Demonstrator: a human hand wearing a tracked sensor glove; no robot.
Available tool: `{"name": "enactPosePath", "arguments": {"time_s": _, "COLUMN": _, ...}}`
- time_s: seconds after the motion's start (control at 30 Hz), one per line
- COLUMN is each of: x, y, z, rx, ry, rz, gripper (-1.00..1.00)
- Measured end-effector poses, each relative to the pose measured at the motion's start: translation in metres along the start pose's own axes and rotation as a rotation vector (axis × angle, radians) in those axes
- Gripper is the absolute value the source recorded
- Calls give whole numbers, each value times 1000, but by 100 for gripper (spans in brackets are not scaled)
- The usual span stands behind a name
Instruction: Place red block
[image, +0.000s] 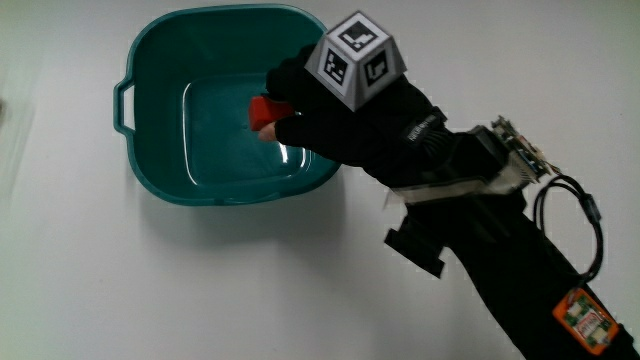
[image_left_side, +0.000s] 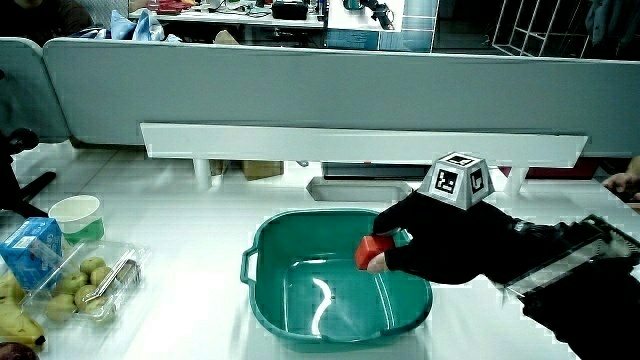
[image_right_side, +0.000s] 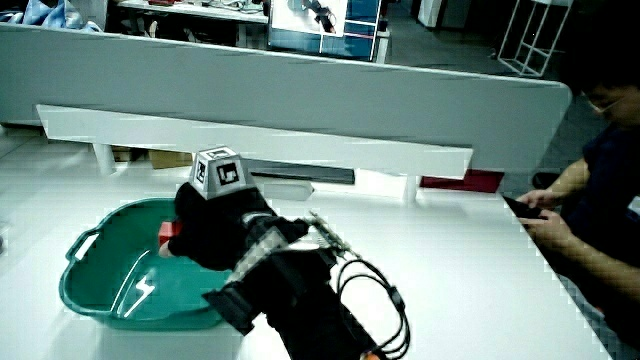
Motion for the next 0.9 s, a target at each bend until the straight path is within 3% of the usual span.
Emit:
{"name": "enactPosePath", "arguments": {"time_s": 0.07, "x": 2, "y": 7, "z": -7, "rx": -16, "ry": 34, "rz": 3, "gripper": 0}}
{"name": "enactPosePath", "arguments": {"time_s": 0.23, "x": 5, "y": 25, "z": -25, "rx": -68, "ry": 20, "rz": -29, "gripper": 0}}
{"name": "enactPosePath", "arguments": {"time_s": 0.3, "x": 6, "y": 31, "z": -30, "rx": -89, "ry": 44, "rz": -27, "gripper": 0}}
{"name": "enactPosePath", "arguments": {"time_s": 0.5, "x": 5, "y": 43, "z": -46, "rx": -133, "ry": 22, "rz": -43, "gripper": 0}}
{"name": "enactPosePath", "arguments": {"time_s": 0.9, "x": 12, "y": 60, "z": -66, "rx": -195, "ry": 62, "rz": -64, "gripper": 0}}
